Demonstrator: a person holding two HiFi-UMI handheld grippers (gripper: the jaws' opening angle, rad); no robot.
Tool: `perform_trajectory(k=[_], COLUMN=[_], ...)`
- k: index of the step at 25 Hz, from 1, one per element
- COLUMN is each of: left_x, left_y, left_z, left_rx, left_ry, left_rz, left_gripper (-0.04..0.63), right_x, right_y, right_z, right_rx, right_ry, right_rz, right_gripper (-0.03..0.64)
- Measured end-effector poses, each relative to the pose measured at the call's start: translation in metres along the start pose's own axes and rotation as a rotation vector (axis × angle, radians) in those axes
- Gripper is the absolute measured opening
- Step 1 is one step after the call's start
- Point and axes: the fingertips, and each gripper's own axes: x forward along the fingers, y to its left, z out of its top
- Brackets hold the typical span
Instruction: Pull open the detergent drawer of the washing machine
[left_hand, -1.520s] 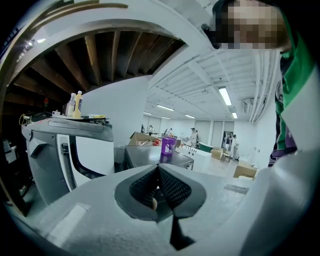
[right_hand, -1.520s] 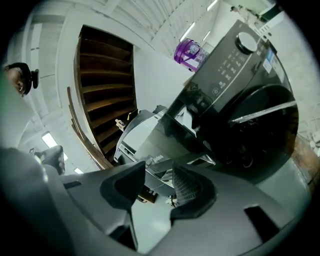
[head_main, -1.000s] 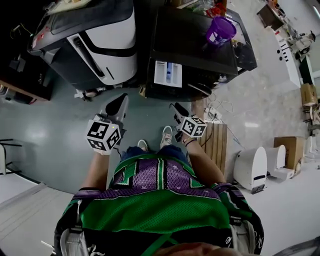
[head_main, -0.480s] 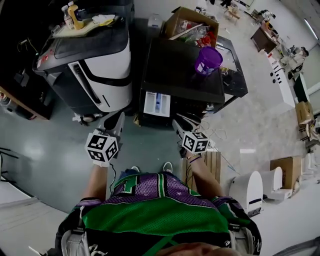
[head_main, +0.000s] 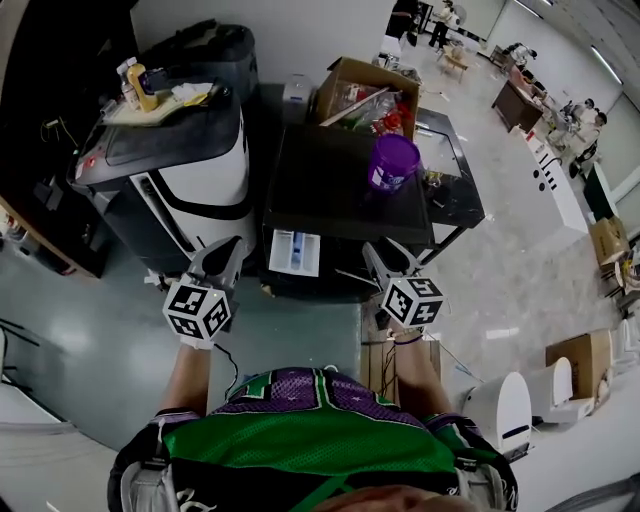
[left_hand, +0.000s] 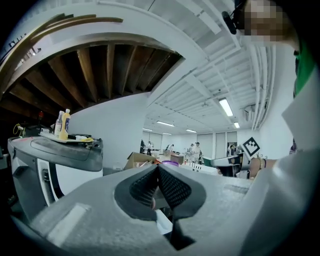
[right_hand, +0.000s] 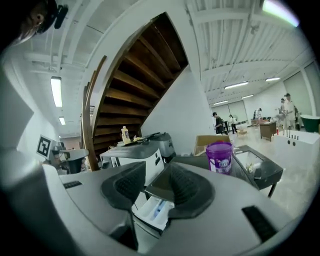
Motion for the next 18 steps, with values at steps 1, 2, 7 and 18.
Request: perform_trajectory(k=[1,2,7,18], left_x=[0.003,0.005,0.008,-0.001], left_y=[-0.002,-0.003,-0.009,-0.026], left_z=[0.006,0.013,0.037,0.068], left_rx=[0.005,0.007,0.021,0.053], left_ry=[-0.009,-0.019,-0.056,-0.119], left_rz=[-0.001,-0.002,-0.005,0.003], left_gripper=[0.015,0.015,0.015,0.015], right_x=[-0.002,-0.004,-0.012,-0.021], right_y=[0.002,0.005,0.019,0.034], right_z=[0.012,0.024,0.068,0.094], right_rx=[-0.007,-0.014,-0.058,-0.099], right_ry=[-0.022,-0.045,-0.143,-0.186], right_rz=[0.009,0.016,0.022,0.044], right_gripper=[0.15,0.151,0.127,0.02])
